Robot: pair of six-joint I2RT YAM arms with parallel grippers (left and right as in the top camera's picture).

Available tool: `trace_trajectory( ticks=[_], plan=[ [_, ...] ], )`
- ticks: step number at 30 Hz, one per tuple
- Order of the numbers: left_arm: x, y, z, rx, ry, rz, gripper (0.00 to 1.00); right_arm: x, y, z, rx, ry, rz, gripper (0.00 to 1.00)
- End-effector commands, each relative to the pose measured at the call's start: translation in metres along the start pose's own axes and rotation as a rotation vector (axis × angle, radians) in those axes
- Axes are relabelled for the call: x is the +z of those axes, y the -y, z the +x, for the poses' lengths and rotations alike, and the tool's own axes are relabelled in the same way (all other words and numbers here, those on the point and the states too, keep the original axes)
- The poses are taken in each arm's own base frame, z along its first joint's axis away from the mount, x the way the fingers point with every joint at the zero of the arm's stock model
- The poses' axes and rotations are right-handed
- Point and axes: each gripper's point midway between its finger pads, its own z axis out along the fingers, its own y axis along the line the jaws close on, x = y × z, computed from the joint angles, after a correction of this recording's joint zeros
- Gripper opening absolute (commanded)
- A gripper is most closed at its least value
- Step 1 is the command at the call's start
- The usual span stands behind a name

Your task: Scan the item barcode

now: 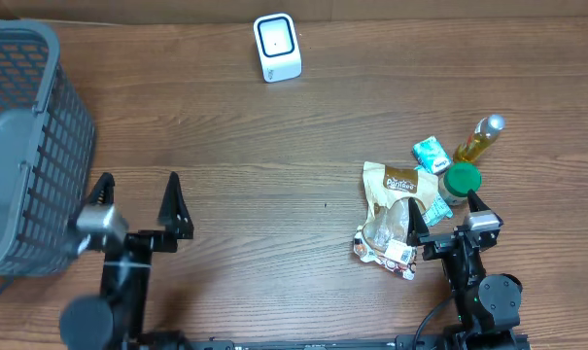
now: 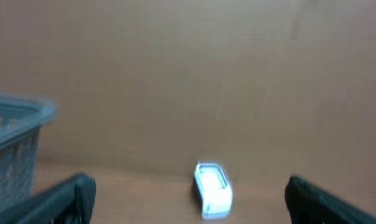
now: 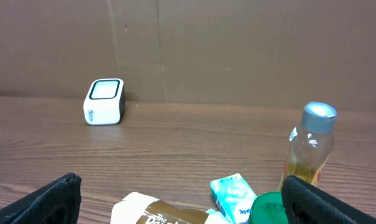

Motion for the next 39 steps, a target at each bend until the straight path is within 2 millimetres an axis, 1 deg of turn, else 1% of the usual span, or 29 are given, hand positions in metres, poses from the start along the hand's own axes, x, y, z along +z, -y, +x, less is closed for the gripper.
trace_trajectory(
  ticks=[1,3,5,9,12,14,20,25,29,32,35,36,39],
  plan=[
    [-0.010,0.009,-0.008,0.021,0.121,0.060,1.00,0.000,0.000,0.002,-0.003,0.004,-0.003,1.00],
    [-0.016,0.012,-0.016,0.032,0.198,0.077,1.00,0.000,0.000,0.002,-0.003,0.004,-0.003,1.00],
    [-0.022,0.011,-0.017,0.037,0.239,0.079,1.00,0.000,0.000,0.002,-0.003,0.004,-0.003,1.00],
    [-0.030,0.010,-0.011,0.042,0.272,0.080,1.00,0.000,0.000,0.002,-0.004,0.004,-0.003,1.00],
    [-0.028,0.008,-0.002,0.033,0.265,0.080,0.99,0.000,0.000,0.002,-0.003,0.004,-0.003,1.00],
    [-0.025,0.005,0.007,0.020,0.250,0.077,1.00,0.000,0.000,0.002,-0.003,0.004,-0.003,1.00],
    [-0.017,-0.006,0.051,-0.007,0.161,0.058,1.00,0.000,0.000,0.002,-0.004,0.004,-0.003,1.00],
    [-0.014,-0.013,0.080,-0.027,0.103,0.045,1.00,0.000,0.000,0.002,-0.004,0.004,-0.003,1.00],
    [-0.013,-0.017,0.093,-0.032,0.054,0.030,0.99,0.000,0.000,0.002,-0.004,0.004,-0.003,1.00],
    [-0.012,-0.024,0.104,-0.036,0.011,-0.006,1.00,0.000,0.000,0.002,-0.004,0.004,-0.003,1.00],
    [-0.013,-0.031,0.125,-0.042,-0.074,-0.043,1.00,0.000,0.000,0.002,-0.004,0.004,-0.003,1.00],
    [-0.015,-0.036,0.137,-0.047,-0.119,-0.068,1.00,0.000,0.000,0.002,-0.003,0.004,-0.003,1.00],
    [-0.019,-0.042,0.159,-0.041,-0.210,-0.095,0.99,0.000,0.000,0.002,-0.004,0.004,-0.003,1.00]
  ],
)
